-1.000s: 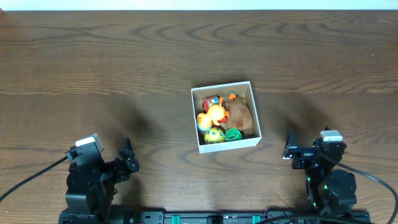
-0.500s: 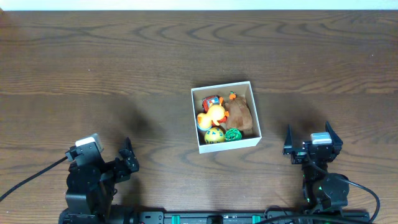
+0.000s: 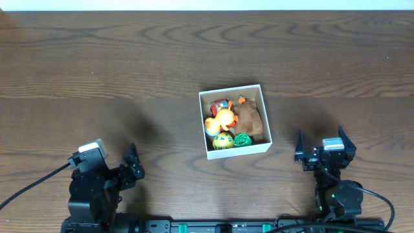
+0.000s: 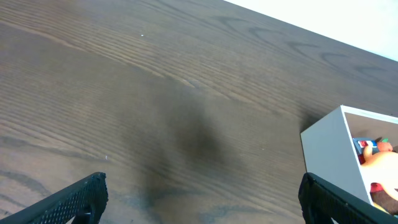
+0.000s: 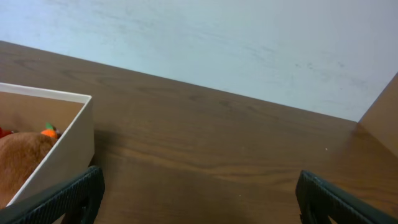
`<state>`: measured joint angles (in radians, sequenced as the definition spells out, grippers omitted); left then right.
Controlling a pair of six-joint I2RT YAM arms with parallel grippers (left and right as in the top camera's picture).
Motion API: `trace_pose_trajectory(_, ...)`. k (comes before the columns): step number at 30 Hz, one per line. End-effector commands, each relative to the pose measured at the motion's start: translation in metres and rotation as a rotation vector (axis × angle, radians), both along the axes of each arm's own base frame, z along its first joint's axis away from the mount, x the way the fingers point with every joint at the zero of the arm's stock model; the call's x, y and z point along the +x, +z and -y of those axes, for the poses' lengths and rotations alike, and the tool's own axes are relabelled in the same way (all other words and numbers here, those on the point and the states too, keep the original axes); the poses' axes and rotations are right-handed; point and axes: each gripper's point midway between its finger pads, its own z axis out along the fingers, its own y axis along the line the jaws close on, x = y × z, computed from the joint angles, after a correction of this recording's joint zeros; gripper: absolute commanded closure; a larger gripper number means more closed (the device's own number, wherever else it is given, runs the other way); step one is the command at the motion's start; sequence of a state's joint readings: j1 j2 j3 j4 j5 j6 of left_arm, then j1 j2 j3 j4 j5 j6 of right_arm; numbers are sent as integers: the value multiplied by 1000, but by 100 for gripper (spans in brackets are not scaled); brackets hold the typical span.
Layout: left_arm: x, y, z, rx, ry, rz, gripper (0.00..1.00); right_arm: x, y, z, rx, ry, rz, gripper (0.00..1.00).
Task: Pack container
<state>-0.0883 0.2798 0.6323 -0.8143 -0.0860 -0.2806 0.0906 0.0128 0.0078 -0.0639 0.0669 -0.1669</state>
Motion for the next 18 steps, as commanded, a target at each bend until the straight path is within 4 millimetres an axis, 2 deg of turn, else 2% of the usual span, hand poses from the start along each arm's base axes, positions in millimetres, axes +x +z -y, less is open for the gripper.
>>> trace_pose_trajectory(1,0,1,-1,17,-1,1,2,0,-1,0,-14,2,0,1)
trace_pose_trajectory(7,0,1,-1,18,0,1,2,0,-1,0,-13,2,0,1)
trace_pose_trajectory(11,-4,-8,-7,69,4,-38,2,0,-1,0,-13,2,0,1)
trace_pose_trajectory(18,-1,-49,-13,52,43,-21,2,0,-1,0,-13,2,0,1)
